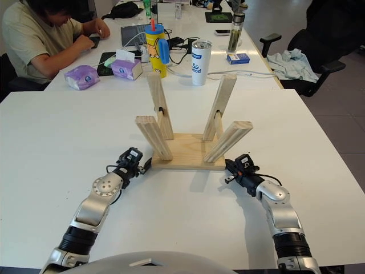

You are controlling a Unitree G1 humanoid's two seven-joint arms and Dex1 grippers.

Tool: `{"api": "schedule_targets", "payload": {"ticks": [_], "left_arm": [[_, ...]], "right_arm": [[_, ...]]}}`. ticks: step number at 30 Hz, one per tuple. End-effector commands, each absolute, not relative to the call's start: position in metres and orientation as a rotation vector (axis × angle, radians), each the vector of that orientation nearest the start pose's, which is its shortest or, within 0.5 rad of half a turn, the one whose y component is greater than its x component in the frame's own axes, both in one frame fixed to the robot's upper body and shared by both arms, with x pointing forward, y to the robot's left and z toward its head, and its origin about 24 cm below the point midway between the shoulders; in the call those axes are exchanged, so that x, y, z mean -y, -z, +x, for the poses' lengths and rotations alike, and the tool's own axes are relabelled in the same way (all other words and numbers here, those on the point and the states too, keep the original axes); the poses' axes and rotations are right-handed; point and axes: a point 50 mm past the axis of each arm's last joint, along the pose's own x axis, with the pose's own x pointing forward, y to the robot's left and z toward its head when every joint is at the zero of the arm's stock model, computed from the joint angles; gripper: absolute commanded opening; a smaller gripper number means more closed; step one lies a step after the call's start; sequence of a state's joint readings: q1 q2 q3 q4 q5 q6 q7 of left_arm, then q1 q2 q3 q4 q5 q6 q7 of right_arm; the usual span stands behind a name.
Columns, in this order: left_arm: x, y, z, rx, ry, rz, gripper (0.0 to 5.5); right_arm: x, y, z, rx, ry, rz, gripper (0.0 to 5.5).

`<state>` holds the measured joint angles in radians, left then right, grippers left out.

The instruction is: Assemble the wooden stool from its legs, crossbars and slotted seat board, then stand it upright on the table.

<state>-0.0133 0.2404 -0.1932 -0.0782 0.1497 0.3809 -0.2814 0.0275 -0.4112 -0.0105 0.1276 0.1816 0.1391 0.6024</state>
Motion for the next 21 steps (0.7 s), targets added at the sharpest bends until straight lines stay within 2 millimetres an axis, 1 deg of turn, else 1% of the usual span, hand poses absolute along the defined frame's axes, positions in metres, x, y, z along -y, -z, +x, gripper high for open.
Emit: {"api": "schedule_targets", "payload": {"ticks": [1, 4, 7, 14, 21], "left_arm": [[-0.12, -0.012, 0.23, -0.4, 0.524, 0.228, 3.58], [-0.11, -0.023, 0.229, -0.382, 0.598, 0.162, 3.58], [-0.104, -0.039, 0.229, -0.355, 0.673, 0.123, 3.58], [-0.102, -0.062, 0.23, -0.329, 0.74, 0.08, 3.58], [-0.101, -0.079, 0.232, -0.293, 0.751, 0.003, 3.58]], "right_arm": [[0.176, -0.009, 0.227, -0.35, -0.658, -0.022, 0.02], [0.169, -0.021, 0.229, -0.334, -0.693, 0.018, 0.02], [0.16, -0.034, 0.229, -0.333, -0.751, 0.054, 0.02], [0.149, -0.056, 0.229, -0.345, -0.83, 0.149, 0.02], [0.148, -0.071, 0.229, -0.358, -0.854, 0.231, 0.02]]}}
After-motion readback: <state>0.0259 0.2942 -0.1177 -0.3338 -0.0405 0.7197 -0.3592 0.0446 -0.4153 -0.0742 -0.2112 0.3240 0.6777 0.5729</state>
